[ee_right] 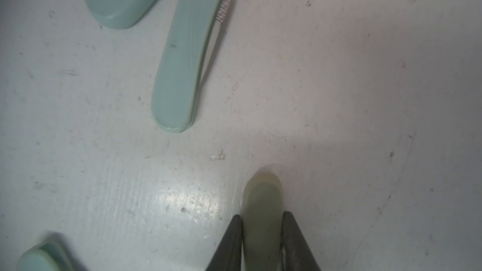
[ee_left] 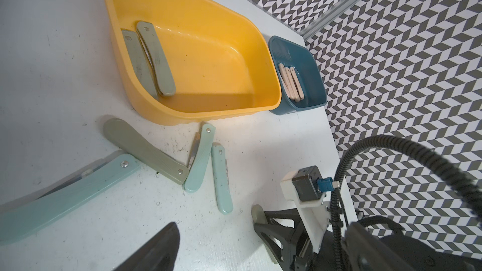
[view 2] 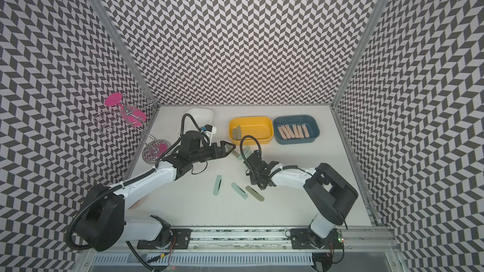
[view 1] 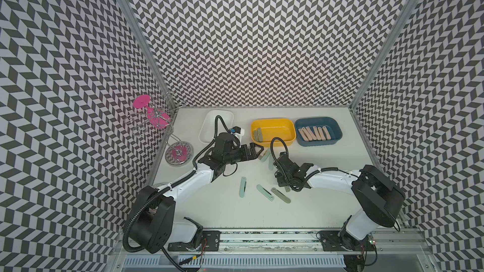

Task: Place the fruit knives into the storage box by color
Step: Pick up the fruit knife from the center of the board.

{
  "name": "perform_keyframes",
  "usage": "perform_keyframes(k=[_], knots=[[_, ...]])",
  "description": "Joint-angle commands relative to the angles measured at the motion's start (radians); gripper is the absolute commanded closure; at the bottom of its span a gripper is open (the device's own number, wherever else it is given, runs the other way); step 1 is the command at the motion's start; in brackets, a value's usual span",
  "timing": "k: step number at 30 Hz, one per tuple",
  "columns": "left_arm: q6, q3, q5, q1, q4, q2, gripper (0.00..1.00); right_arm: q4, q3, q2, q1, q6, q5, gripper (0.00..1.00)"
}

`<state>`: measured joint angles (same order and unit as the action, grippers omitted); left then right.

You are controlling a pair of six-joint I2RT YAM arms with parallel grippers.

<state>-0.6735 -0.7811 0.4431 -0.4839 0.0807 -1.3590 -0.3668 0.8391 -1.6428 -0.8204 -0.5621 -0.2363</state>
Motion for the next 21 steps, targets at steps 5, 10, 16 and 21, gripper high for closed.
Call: perform_keyframes(k=[5,10,16,21], knots=[[0.003,0.002,0.006,0.000,0.028,0.020,0.00,-0.007,-0.025,-0.008,-0.008,0.005,-0.017,0.67],[0.000,0.003,0.004,0.000,0.030,0.021,0.00,0.005,-0.024,-0.028,-0.008,0.011,-0.014,0.71],[-0.004,0.001,0.002,0.001,0.030,0.021,0.00,0.011,-0.013,-0.018,-0.008,0.018,-0.021,0.79],[-0.014,0.000,0.004,0.005,0.041,0.017,0.00,0.011,0.013,0.009,0.000,0.019,-0.025,0.82]])
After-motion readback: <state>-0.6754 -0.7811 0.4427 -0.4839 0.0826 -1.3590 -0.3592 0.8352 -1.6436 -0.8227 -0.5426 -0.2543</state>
